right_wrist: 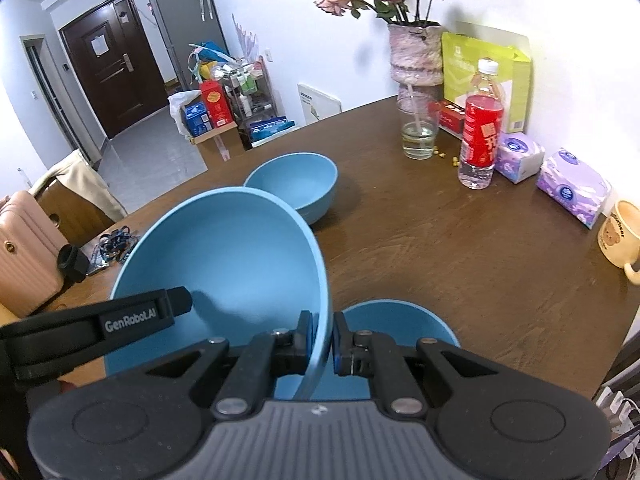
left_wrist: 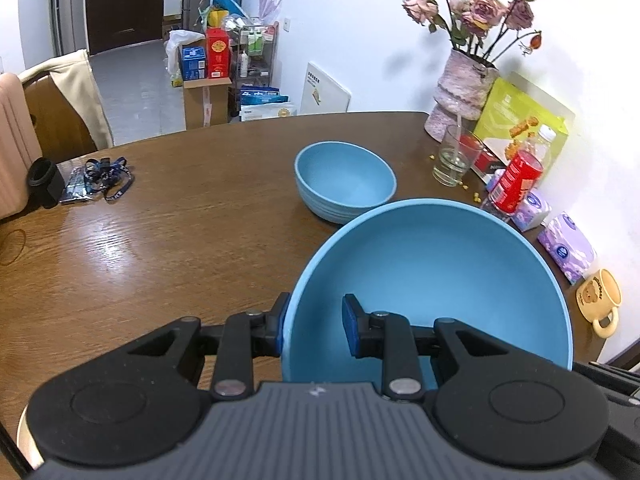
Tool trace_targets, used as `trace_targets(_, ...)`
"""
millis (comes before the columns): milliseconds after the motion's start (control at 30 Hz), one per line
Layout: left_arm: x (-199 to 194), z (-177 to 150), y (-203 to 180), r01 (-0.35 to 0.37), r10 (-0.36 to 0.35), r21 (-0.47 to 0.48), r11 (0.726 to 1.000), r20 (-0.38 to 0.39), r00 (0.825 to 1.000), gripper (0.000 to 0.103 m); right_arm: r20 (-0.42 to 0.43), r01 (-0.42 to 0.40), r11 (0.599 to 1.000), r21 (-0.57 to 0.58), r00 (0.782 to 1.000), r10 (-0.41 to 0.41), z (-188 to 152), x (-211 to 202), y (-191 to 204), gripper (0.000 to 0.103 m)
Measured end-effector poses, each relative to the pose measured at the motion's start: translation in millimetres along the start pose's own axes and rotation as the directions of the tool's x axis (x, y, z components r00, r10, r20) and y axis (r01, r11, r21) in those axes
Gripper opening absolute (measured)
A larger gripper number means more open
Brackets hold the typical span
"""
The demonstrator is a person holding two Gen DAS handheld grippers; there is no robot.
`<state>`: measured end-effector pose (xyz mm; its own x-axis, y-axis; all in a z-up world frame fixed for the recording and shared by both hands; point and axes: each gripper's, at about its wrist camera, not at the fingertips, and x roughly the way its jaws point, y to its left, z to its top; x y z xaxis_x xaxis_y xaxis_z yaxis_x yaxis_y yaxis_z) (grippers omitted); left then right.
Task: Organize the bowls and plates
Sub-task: 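Lift and carry the gripped light-blue bowl with both grippers, then lower the held bowl into the first blue bowl with both grippers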
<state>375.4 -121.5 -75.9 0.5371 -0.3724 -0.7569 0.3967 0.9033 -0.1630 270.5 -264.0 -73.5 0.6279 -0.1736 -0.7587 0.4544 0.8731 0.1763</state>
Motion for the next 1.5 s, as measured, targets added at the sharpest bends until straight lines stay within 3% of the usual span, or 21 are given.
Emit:
trace_targets(867, 40, -34, -61, 0.045, -0.042, 0.039, 0.998, -0.07, 0.997, 0.028, -0.043, 0.076, 0.997, 0.028, 0.996, -0.074, -17, 15, -67, 0.009)
trace_targets(1500, 87, -52, -84, -0.01, 0.02, 0.083, 0.996, -0.118, 0.993, 0.028, -0.105, 0.087, 0.996, -0.029, 0.99, -0.09, -28, 61, -94, 0.009)
